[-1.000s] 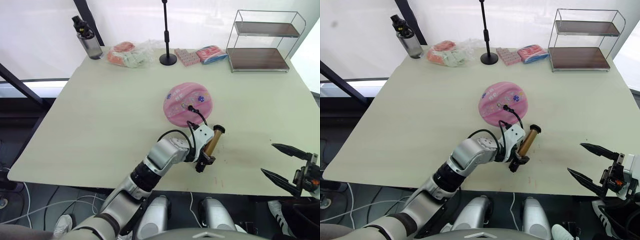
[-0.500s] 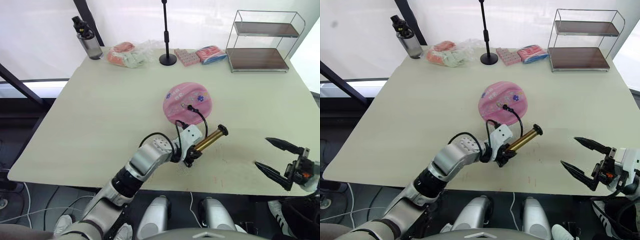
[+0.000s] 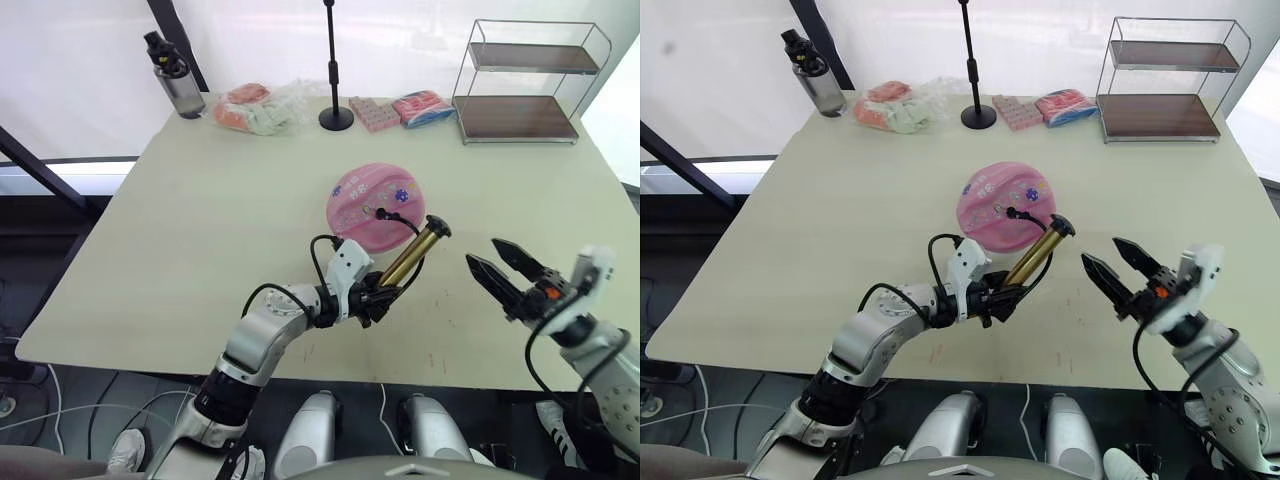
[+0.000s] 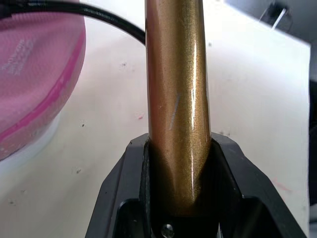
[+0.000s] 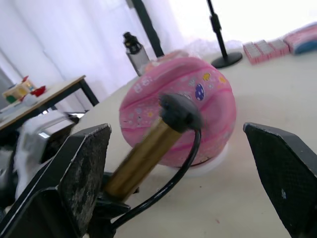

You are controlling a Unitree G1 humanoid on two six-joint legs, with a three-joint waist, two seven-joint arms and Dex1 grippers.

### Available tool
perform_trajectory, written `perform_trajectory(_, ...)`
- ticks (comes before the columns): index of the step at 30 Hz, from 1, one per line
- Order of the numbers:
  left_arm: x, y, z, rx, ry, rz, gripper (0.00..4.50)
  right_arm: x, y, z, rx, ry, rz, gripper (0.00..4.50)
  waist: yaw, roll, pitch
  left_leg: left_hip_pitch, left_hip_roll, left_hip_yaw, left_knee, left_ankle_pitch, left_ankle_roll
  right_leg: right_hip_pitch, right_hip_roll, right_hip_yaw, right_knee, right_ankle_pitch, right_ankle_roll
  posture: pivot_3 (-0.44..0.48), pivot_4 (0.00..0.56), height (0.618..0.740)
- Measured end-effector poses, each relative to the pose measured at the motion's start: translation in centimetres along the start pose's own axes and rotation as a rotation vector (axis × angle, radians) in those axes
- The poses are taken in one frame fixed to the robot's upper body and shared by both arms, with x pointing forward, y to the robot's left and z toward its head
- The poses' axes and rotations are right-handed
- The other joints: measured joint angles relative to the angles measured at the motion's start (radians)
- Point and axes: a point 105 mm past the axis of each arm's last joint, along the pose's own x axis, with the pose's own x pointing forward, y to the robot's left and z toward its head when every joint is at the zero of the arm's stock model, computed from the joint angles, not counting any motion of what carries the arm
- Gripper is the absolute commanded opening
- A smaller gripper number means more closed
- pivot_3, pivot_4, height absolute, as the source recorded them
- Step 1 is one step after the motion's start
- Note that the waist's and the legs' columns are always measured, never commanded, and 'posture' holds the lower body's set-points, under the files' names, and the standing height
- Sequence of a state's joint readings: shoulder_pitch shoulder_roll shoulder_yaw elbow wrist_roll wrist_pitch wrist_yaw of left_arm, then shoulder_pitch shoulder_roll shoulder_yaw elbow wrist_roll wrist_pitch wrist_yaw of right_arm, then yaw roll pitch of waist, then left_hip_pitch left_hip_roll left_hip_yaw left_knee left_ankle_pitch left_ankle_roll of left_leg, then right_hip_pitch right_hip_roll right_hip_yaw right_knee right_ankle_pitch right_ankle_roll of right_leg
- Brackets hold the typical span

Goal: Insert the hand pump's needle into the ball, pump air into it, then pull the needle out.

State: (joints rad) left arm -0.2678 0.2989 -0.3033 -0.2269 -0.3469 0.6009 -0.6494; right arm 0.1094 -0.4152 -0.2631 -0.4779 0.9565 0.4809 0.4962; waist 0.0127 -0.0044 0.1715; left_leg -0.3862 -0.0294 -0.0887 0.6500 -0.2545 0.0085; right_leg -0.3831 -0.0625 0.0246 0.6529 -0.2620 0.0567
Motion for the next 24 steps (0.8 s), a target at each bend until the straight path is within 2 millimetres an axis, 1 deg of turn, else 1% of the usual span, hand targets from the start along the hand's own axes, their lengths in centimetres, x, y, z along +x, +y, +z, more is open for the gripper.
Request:
perform_trajectory(5, -0.4, 0.3, 0.3, -0.006, -0.053, 0.009, 1.08, 1.4, 0.4, 0.7, 0.086, -0.022, 0.001, 4.50, -0.001, 0.000, 0.000, 0.000, 0.000, 0.000, 0.000, 0.000, 0.001, 0.000, 0.001, -0.001, 0.002, 0.000, 0.000, 0.000, 0.150, 0.740)
perform_trajectory(9, -0.7, 0.4, 0.0, -0.020, -0.072, 0.003, 1.08, 2.3, 0.6, 0.7, 0.169, 0.013, 0.005, 4.50, -0.004, 0.000, 0.000, 0.000, 0.000, 0.001, 0.000, 0.000, 0.001, -0.002, 0.002, 0.000, 0.005, 0.000, 0.000, 0.000, 0.150, 0.740)
perform_trajectory(13, -0.8, 0.4, -0.1, -0.009, -0.080, -0.019, 1.08, 3.7, 1.8, 0.9, 0.280, 0.021, 0.053, 4.50, -0.007, 0.000, 0.000, 0.000, 0.000, 0.000, 0.001, 0.001, 0.002, -0.002, 0.003, 0.000, 0.006, 0.000, 0.000, 0.000, 0.150, 0.740)
perform_trajectory(16, -0.8, 0.3, 0.1, -0.002, -0.090, -0.027, 1.08, 4.2, 2.1, 1.0, 0.307, 0.024, 0.060, 4.50, -0.011, 0.000, 0.000, 0.000, 0.000, 0.001, 0.001, 0.001, 0.002, -0.002, 0.003, 0.000, 0.006, 0.000, 0.000, 0.000, 0.150, 0.740)
perform_trajectory(18, -0.9, 0.3, 0.1, 0.000, -0.093, -0.032, 1.08, 5.0, 2.2, 0.1, 0.345, 0.055, 0.060, 4.50, -0.018, 0.000, 0.000, 0.000, 0.000, 0.001, 0.001, 0.001, 0.002, -0.002, 0.003, 0.000, 0.006, 0.000, 0.000, 0.000, 0.150, 0.740)
perform_trajectory(21, -0.9, 0.3, 0.1, 0.008, -0.098, -0.042, 1.08, 5.6, 2.3, -1.1, 0.365, 0.101, 0.056, 4.50, -0.025, 0.000, 0.000, 0.000, 0.000, 0.001, 0.001, 0.001, 0.002, -0.002, 0.003, 0.000, 0.006, 0.000, 0.000, 0.000, 0.150, 0.740)
perform_trajectory(24, -0.9, 0.3, 0.1, 0.020, -0.097, -0.046, 1.08, 6.3, 2.3, -1.2, 0.363, 0.105, 0.050, 4.50, -0.028, 0.000, 0.000, 0.000, 0.000, 0.001, 0.001, 0.001, 0.002, -0.003, 0.003, 0.001, 0.007, 0.000, 0.000, 0.000, 0.150, 0.740)
